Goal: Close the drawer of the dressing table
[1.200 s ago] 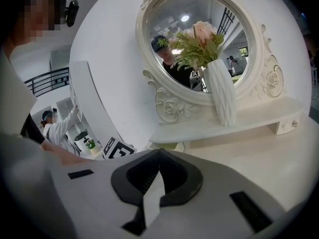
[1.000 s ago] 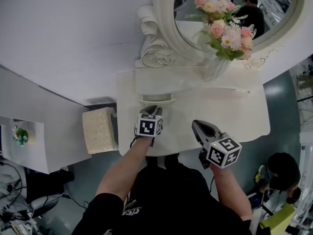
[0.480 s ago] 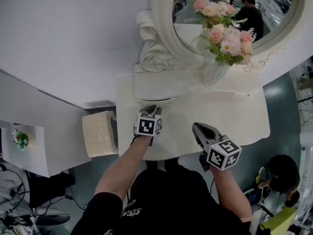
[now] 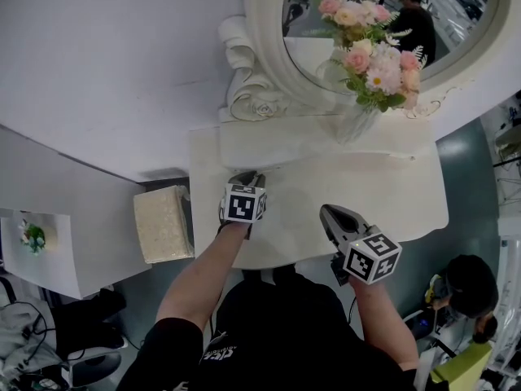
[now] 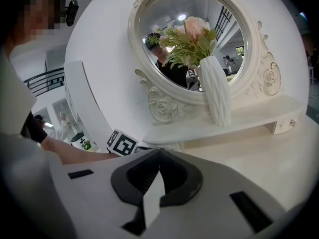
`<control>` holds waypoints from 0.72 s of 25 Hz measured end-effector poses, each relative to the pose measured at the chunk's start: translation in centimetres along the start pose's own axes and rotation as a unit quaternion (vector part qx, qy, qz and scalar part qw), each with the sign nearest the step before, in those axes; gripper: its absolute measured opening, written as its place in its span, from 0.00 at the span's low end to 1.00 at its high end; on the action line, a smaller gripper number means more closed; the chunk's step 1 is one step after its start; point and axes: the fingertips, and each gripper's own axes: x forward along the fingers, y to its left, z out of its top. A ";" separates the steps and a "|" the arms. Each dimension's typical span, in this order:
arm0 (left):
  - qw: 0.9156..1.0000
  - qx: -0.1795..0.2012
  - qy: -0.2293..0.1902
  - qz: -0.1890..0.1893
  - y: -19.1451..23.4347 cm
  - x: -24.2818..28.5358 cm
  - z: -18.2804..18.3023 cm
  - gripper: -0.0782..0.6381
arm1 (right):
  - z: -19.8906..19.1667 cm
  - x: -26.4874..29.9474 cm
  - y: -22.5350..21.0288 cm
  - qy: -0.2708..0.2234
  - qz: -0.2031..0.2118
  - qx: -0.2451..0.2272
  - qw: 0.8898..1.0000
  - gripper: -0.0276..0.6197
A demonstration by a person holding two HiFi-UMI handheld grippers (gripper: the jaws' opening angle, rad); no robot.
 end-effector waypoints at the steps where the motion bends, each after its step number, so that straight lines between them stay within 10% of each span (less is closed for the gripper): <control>1: 1.000 0.001 0.000 0.001 0.1 0.1 0.1 0.24 | 0.0 0.0 0.0 0.000 -0.001 0.001 1.000 0.04; 18: 0.999 0.049 -0.001 0.000 0.2 1.0 0.8 0.25 | 0.2 0.4 -0.1 -0.004 -0.010 0.005 1.000 0.04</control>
